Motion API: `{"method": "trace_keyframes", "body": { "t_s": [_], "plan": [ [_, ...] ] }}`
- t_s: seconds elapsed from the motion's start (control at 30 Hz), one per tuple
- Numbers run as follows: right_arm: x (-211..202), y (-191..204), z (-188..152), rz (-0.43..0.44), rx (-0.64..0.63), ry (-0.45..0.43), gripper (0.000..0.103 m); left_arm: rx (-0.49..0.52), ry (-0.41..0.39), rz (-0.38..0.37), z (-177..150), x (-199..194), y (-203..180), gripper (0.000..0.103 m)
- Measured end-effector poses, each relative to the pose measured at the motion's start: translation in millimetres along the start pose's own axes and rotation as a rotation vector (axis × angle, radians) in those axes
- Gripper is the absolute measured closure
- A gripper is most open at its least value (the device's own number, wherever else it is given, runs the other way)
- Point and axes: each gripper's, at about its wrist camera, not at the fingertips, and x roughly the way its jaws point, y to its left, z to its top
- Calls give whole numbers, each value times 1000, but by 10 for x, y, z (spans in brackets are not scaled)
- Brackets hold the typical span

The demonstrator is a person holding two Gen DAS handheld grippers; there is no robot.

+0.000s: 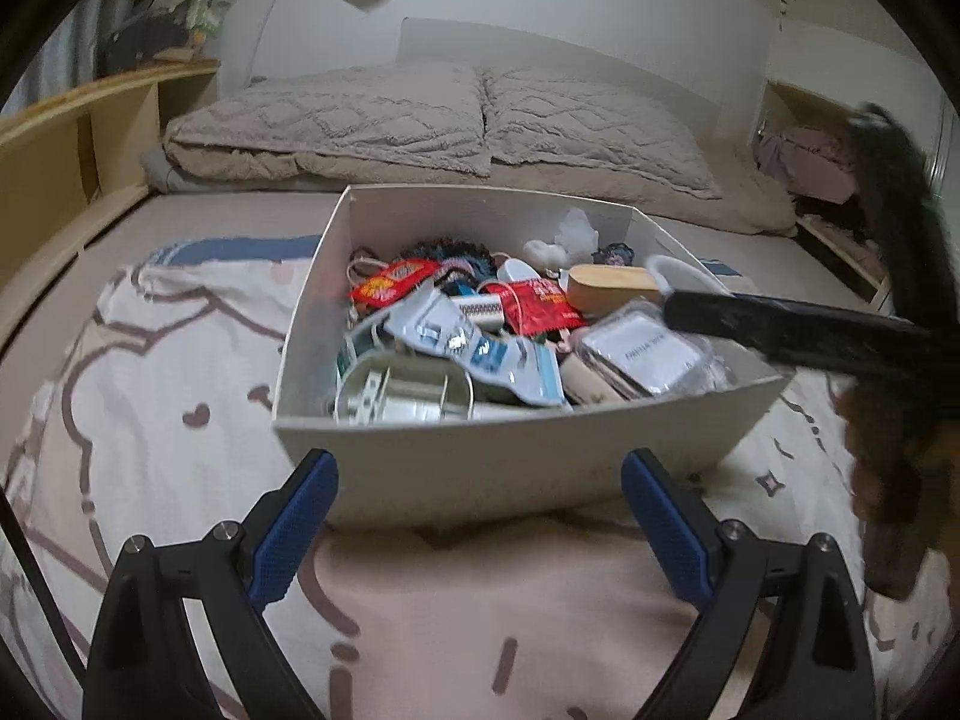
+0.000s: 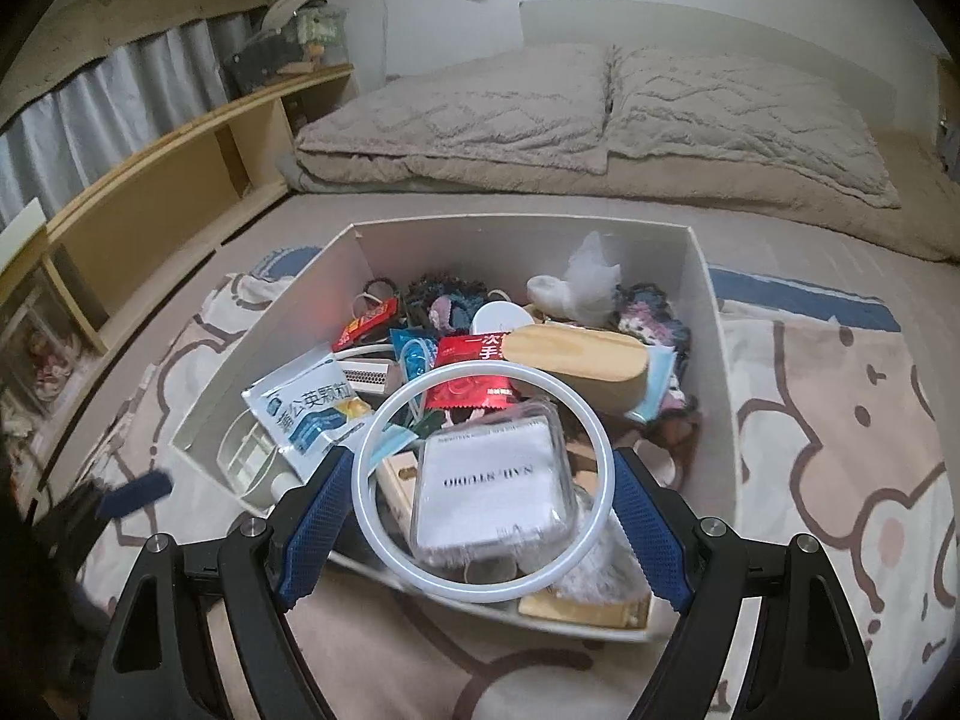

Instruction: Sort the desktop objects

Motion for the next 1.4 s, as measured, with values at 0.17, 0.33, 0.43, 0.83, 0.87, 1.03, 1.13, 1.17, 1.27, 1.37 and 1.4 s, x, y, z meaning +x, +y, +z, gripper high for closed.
{"method": "trace_keyframes", "body": {
  "t_s": [0.17,0.33,0.43,0.83,0.87,1.03,1.13,1.17,1.27,1.37,1.4],
  "plan": [
    [229,-15,44,-14,20,52,18,-46,12,-45,-131,-67,56,7],
    [386,16,76,-34,13,86,18,-44,1,-41,-177,-113,96,7],
    [447,28,98,-45,9,98,18,-48,-4,-46,-182,-121,121,7],
    [495,3,69,-50,5,140,18,-45,-6,-48,-207,-138,146,7],
    [476,21,62,-42,-1,138,18,-43,-8,-48,-203,-136,148,7],
    [416,25,40,-32,15,118,1,-35,-17,-48,-199,-171,112,7],
    [332,36,37,-27,7,78,0,-29,-23,-41,-190,-196,94,7],
    [291,37,37,-21,8,62,0,-29,-25,-40,-186,-207,92,7],
    [163,48,38,-6,9,22,0,-32,-32,-37,-170,-248,83,5],
    [34,82,23,-4,-4,-13,0,-36,-44,-27,-151,-300,69,1],
    [19,99,21,-7,-9,-19,0,-36,-48,-27,-147,-322,63,1]
  ]
}}
